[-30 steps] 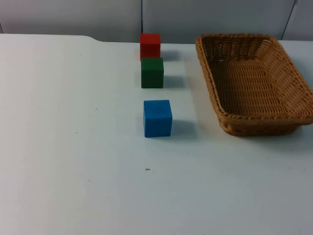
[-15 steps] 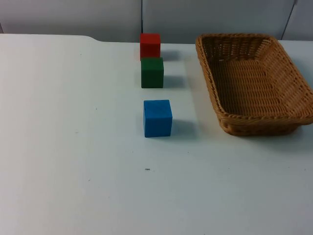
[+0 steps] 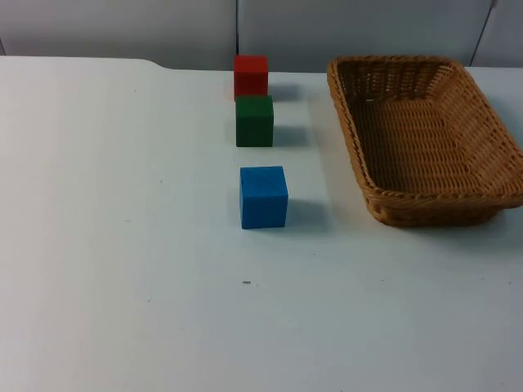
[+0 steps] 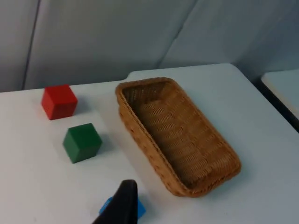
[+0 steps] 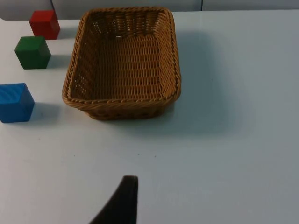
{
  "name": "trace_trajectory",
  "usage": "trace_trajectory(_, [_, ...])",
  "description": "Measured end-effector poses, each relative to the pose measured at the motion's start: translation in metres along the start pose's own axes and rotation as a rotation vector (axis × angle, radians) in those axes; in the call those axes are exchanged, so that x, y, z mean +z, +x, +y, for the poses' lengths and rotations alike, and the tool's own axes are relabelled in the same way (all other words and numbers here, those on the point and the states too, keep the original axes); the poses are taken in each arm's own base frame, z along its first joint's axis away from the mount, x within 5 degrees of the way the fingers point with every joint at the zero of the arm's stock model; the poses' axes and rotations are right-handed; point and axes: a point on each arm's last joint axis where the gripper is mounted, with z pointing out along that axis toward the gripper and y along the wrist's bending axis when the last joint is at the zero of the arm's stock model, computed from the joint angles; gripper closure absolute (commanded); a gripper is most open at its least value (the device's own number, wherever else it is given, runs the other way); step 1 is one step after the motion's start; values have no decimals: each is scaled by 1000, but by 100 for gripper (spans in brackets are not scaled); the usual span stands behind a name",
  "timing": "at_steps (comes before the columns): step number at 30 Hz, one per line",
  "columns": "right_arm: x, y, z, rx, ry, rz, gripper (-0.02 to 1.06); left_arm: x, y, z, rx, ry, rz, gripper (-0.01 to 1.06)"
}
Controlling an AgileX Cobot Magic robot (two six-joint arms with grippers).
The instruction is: Pick up the basket with the left hand and place the blue cube into the basket with the right hand.
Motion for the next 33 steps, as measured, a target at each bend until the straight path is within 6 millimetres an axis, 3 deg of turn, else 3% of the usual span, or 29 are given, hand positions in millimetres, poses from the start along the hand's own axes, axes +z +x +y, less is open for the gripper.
trace_trajectory(1, [0, 0, 0, 0, 0, 0, 0, 0, 0, 0, 0, 0, 0, 0])
trace_trajectory(5, [0, 0, 0, 0, 0, 0, 0, 61, -7, -6, 14, 78, 78, 0])
trace_trajectory(8, [0, 0, 0, 0, 0, 0, 0, 85, -10, -13, 29, 102, 92, 0])
trace_trajectory(11, [0, 0, 0, 0, 0, 0, 0, 130, -5, -18, 17, 127, 148, 0])
trace_trajectory(12, [0, 0, 0, 0, 0, 0, 0, 130, -5, -18, 17, 127, 148, 0])
trace_trajectory(16, [0, 0, 0, 0, 0, 0, 0, 187, 6, -26, 3, 155, 211, 0])
trace_trajectory(17, [0, 0, 0, 0, 0, 0, 0, 187, 6, -26, 3, 155, 211, 0])
trace_trajectory(18, [0, 0, 0, 0, 0, 0, 0, 208, 12, -28, -5, 151, 241, 0])
trace_trajectory(20, [0, 0, 0, 0, 0, 0, 0, 232, 16, -30, -10, 138, 270, 0])
trace_trajectory(21, [0, 0, 0, 0, 0, 0, 0, 232, 16, -30, -10, 138, 270, 0])
trace_trajectory(30, [0, 0, -1, 18, 11, -2, 0, 319, 43, -25, -12, -8, 447, 0])
trace_trajectory(33, [0, 0, -1, 18, 10, -2, 0, 335, 48, -23, -23, -25, 486, 0])
